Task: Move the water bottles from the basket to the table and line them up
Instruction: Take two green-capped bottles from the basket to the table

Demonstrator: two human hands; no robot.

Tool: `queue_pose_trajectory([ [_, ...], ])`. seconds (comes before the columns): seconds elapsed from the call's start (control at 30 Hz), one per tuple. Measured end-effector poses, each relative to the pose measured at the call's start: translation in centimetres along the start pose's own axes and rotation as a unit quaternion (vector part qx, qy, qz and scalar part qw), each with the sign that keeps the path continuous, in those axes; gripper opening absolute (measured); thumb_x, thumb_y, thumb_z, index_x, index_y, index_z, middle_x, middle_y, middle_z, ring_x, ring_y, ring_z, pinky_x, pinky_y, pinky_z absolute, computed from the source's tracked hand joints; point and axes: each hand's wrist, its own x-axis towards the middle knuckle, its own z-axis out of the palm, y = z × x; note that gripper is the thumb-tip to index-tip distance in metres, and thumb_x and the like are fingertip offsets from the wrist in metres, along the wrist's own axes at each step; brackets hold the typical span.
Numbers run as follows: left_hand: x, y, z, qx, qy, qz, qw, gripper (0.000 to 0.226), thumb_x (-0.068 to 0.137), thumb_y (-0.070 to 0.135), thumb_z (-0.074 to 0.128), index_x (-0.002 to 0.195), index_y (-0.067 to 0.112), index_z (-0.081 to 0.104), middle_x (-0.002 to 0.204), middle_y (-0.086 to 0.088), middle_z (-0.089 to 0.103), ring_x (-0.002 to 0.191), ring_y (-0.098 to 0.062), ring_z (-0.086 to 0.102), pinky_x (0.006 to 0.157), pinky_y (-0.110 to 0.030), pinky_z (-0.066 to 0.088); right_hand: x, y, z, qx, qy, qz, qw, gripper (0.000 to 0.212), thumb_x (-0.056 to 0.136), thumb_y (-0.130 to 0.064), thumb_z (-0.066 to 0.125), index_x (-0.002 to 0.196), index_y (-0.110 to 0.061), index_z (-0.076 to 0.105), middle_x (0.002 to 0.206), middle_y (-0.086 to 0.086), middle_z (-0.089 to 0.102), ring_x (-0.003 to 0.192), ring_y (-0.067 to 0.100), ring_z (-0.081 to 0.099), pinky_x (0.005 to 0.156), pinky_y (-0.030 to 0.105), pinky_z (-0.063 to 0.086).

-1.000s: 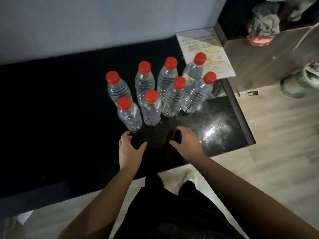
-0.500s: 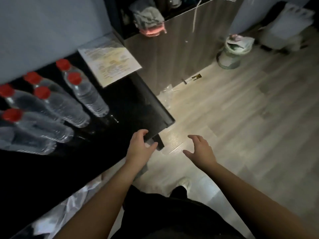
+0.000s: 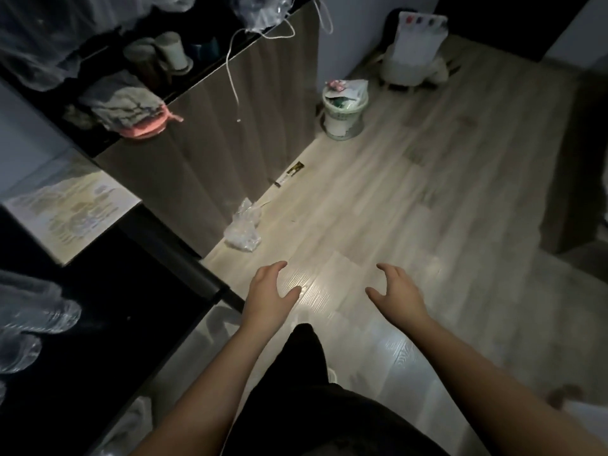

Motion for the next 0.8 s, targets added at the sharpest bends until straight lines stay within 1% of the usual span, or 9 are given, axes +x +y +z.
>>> queue_pose_trajectory([
  [0.1,3.6,2.2,1.3,-0.007,-0.011,0.008,1.0,0.056,0.087,0.031,0.066,0.138,0.022,0.047,0.137,0.003,0.046,0.128,-0.015,0.044,0.095,-0.022,0.034,2.5,1.3,-1.8,0.032,0.008,0.01,0.999,0.062,0.09,-0.035,0.062,0.145,-0.02,0.036,0.146,0.003,0.043,0.131,0.022,0.043,0.107,0.04,0.036],
  [0.23,9.9,5.5,3.3,-0.013,-0.027,0.023,0.999,0.054,0.087,0.03,0.067,0.137,0.02,0.048,0.137,0.003,0.048,0.127,-0.014,0.044,0.096,-0.02,0.032,7.6,2.7,-4.9,0.078,0.009,-0.009,0.997,0.062,0.09,-0.026,0.063,0.145,-0.017,0.036,0.146,0.005,0.042,0.135,0.02,0.039,0.109,0.03,0.03],
  [0.4,18.8,9.8,4.9,-0.004,-0.06,0.035,0.998,0.05,0.087,0.03,0.067,0.133,0.019,0.049,0.135,0.003,0.049,0.126,-0.012,0.044,0.094,-0.018,0.03,16.0,3.2,-8.9,0.088,0.012,0.015,0.996,0.06,0.091,-0.024,0.062,0.145,-0.017,0.037,0.146,0.005,0.042,0.135,0.02,0.039,0.109,0.029,0.03],
  [0.6,29.4,15.8,5.3,0.038,-0.098,0.071,0.992,0.051,0.088,0.033,0.064,0.134,0.023,0.047,0.137,0.006,0.046,0.128,-0.012,0.043,0.095,-0.02,0.032,25.4,3.0,-13.8,0.106,0.012,0.048,0.993,0.061,0.091,-0.027,0.062,0.146,-0.018,0.036,0.147,0.005,0.041,0.135,0.02,0.039,0.108,0.031,0.032],
  [0.8,36.8,20.9,5.9,0.055,-0.11,0.105,0.987,0.05,0.088,0.033,0.064,0.133,0.023,0.047,0.136,0.007,0.046,0.128,-0.011,0.043,0.095,-0.021,0.034,31.8,3.3,-17.0,0.139,0.029,0.077,0.987,0.061,0.089,-0.025,0.062,0.144,-0.017,0.038,0.145,0.008,0.043,0.133,0.022,0.042,0.104,0.029,0.033],
])
